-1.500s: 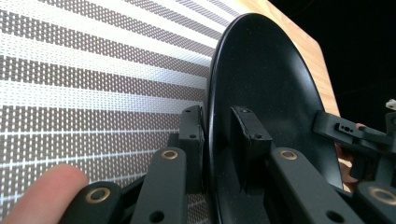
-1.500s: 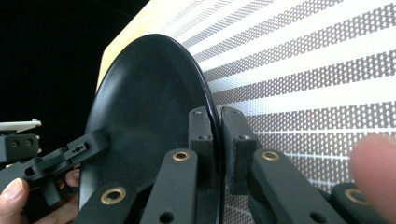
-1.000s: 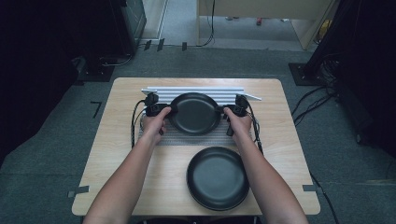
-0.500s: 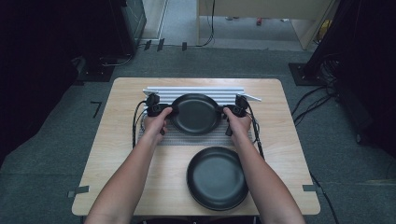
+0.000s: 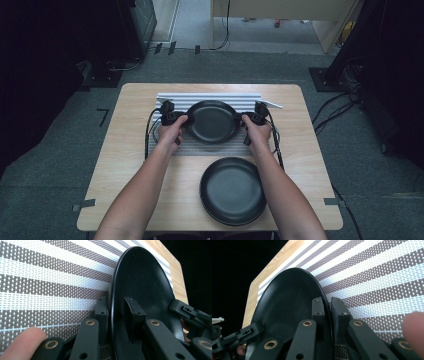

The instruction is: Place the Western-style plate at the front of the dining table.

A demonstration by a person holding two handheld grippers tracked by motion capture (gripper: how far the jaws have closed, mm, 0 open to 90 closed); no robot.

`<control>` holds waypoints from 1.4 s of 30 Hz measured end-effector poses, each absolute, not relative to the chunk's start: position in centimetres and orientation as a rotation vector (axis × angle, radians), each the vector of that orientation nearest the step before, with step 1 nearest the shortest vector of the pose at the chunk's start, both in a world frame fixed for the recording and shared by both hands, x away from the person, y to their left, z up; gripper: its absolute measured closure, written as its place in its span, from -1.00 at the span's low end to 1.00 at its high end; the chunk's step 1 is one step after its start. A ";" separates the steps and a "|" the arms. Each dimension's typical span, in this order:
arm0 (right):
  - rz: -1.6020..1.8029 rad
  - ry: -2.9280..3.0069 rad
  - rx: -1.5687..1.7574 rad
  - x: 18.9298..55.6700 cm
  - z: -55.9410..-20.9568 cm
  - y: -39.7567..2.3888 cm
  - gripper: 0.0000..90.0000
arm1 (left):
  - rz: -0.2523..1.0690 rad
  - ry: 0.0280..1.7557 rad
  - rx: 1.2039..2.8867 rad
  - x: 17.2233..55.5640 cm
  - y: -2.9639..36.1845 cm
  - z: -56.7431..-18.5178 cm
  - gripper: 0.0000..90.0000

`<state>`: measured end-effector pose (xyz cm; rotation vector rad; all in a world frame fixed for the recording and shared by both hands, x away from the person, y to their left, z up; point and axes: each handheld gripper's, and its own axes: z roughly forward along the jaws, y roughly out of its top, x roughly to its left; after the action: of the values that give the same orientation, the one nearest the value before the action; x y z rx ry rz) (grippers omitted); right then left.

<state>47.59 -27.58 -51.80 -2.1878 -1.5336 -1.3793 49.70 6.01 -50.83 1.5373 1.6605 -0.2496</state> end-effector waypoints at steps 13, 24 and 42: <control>-1.405 -1.563 -2.185 47.5 -52.1 -27.3 0.82 | -0.282 1.646 1.534 49.8 6.4 -51.4 0.60; -1.472 -1.642 -2.195 46.8 -51.2 -26.6 0.34 | -0.289 1.620 1.537 49.4 6.1 -51.1 0.18; -1.521 -1.727 -2.270 45.5 -50.5 -28.1 0.29 | 0.061 1.543 1.807 48.6 4.8 -47.9 -0.14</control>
<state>45.54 -28.07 -50.51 -2.2703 -1.7274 -1.5209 48.61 4.83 -47.93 1.8066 1.5432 0.0606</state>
